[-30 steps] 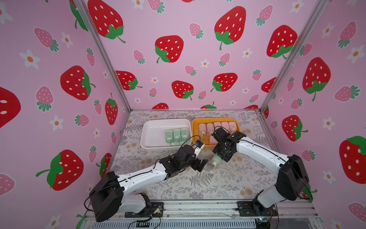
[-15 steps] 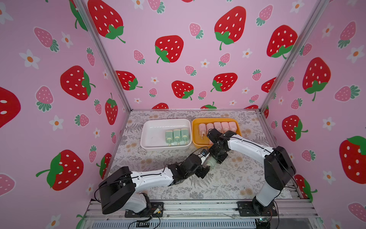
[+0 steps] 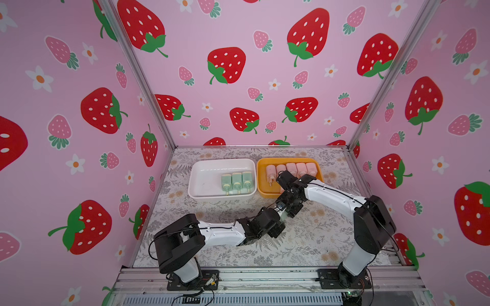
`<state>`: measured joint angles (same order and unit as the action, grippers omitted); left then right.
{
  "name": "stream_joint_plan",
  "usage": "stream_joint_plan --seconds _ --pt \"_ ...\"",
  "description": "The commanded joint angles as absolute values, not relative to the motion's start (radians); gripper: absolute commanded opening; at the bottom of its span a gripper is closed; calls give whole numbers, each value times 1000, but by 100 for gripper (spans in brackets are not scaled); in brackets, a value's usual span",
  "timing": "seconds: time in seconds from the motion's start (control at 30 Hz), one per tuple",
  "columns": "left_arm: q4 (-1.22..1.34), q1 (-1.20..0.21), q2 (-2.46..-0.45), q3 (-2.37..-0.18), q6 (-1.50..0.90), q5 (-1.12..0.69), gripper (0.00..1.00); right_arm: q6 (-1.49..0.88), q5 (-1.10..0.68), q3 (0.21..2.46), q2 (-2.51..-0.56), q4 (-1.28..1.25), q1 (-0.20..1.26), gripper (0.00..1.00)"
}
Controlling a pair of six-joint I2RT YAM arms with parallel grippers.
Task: Place the pencil sharpeners by color into the storage box
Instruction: Place the pencil sharpener at the center of the board.
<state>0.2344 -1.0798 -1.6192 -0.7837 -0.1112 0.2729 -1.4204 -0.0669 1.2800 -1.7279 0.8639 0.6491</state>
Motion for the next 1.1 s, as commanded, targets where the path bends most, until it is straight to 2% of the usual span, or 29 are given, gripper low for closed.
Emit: stream_joint_plan --seconds 0.0,0.23,0.3,0.43,0.53,0.63,0.77,0.8,0.87,0.93,1.07 --pt "247 -1084 -1655 -842 -125 289 80 -1422 -74 1284 -1715 852 663 20" --pt "284 -1085 -1688 -808 -142 279 70 -1426 -78 1259 -1701 842 665 34" --pt "322 -1085 -1686 -774 -148 267 69 -1430 -78 1247 -1697 837 664 40" --pt "367 -1085 -1690 -737 -149 235 68 -1440 -95 1231 -1703 819 664 44" --pt "394 -1085 -1696 -716 -143 229 71 -1448 -111 1218 -1712 804 665 48" --pt "421 -1085 -1684 -693 -136 222 79 -1449 -114 1213 -1709 804 665 51" --pt "433 -1086 -1657 -677 -136 215 84 -1431 -96 1225 -1696 814 665 75" --pt "433 -1085 -1655 -675 -136 218 84 -1425 -89 1228 -1690 815 665 78" --pt "433 -1085 -1654 -673 -136 222 85 -1418 -72 1232 -1679 819 665 79" --pt "431 -1085 -1656 -672 -137 227 85 -1413 -60 1236 -1669 825 665 90" --pt "414 -1085 -1647 -681 -146 235 85 -1414 -42 1228 -1651 833 663 90"
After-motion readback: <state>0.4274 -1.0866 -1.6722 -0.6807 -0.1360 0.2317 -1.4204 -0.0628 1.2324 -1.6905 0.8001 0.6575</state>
